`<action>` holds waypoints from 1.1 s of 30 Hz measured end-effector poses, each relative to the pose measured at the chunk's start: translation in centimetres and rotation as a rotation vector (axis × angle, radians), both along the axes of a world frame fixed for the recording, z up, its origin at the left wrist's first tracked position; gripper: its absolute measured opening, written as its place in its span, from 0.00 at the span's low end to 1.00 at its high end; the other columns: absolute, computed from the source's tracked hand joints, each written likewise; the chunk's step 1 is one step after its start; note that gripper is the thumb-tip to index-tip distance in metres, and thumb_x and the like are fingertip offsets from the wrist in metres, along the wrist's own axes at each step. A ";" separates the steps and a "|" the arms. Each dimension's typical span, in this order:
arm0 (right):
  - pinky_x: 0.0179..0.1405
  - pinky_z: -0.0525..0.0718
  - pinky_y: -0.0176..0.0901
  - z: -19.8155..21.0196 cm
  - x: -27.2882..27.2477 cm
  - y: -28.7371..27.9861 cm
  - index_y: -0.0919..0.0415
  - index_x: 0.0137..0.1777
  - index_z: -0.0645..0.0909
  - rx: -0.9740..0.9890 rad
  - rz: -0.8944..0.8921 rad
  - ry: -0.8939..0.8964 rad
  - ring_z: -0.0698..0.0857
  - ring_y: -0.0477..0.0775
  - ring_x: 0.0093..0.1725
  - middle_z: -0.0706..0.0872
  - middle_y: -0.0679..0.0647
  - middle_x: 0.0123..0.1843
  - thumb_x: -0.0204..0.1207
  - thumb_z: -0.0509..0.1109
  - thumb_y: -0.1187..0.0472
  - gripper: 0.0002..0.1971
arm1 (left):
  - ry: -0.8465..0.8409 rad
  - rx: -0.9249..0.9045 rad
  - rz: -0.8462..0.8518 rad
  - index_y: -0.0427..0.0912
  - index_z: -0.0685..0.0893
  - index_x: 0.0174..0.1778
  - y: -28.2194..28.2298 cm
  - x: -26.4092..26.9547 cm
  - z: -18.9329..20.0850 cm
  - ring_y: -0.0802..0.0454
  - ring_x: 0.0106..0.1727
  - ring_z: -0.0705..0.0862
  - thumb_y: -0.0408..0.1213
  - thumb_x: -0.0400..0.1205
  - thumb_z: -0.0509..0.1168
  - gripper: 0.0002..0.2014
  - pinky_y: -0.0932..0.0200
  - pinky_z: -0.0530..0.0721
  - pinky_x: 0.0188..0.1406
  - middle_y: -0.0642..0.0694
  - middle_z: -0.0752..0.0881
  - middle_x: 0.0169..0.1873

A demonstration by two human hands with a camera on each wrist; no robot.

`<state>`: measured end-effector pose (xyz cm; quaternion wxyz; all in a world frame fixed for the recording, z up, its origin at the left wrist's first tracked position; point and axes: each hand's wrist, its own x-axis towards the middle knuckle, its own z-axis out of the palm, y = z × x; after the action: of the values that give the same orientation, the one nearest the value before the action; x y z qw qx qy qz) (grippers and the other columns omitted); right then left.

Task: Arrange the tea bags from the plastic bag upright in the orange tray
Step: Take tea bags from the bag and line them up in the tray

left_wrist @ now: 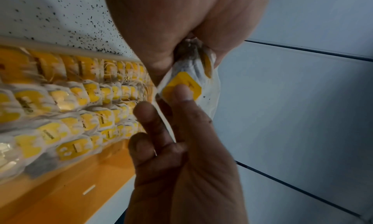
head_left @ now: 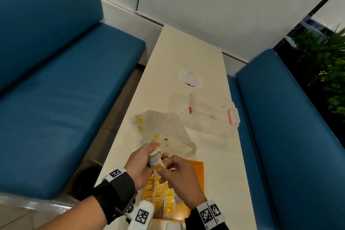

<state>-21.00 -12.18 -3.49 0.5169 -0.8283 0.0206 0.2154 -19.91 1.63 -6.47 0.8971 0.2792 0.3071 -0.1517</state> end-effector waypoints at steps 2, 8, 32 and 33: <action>0.24 0.77 0.42 0.1 0.2 -0.3 0.63 0.39 0.78 0.032 -0.033 0.005 0.92 0.60 0.34 0.86 0.52 0.33 0.73 0.77 0.65 0.09 | -0.020 0.019 0.008 0.33 0.82 0.61 0.2 0.0 -0.2 0.41 0.51 0.92 0.38 0.88 0.64 0.12 0.46 0.91 0.45 0.35 0.87 0.47; 0.27 0.78 0.39 1.5 1.4 -3.0 0.63 0.40 0.84 -0.105 -0.010 -0.084 0.86 0.51 0.28 0.84 0.54 0.33 0.71 0.75 0.69 0.03 | -0.071 0.134 -0.007 0.37 0.84 0.56 1.7 0.2 -0.6 0.42 0.50 0.91 0.38 0.85 0.69 0.09 0.49 0.91 0.45 0.39 0.87 0.42; 0.27 0.74 0.39 2.5 2.4 -4.4 0.63 0.42 0.89 0.004 -0.046 -0.044 0.81 0.51 0.30 0.87 0.59 0.32 0.73 0.76 0.68 0.02 | -0.702 0.924 -0.585 0.50 0.94 0.39 0.3 0.6 -0.7 0.55 0.39 0.87 0.45 0.76 0.79 0.04 0.64 0.81 0.39 0.47 0.92 0.38; 0.26 0.72 0.40 2.3 2.2 -4.3 0.64 0.42 0.89 0.042 -0.071 -0.014 0.79 0.53 0.30 0.86 0.62 0.31 0.74 0.75 0.69 0.02 | -0.694 0.916 -0.574 0.48 0.94 0.40 0.2 0.6 -0.9 0.57 0.36 0.85 0.45 0.76 0.79 0.05 0.64 0.80 0.37 0.45 0.91 0.37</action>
<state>-18.77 -16.53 -1.19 0.5415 -0.8176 0.0418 0.1914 -19.34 1.79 -7.33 0.6576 0.7382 -0.0546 -0.1401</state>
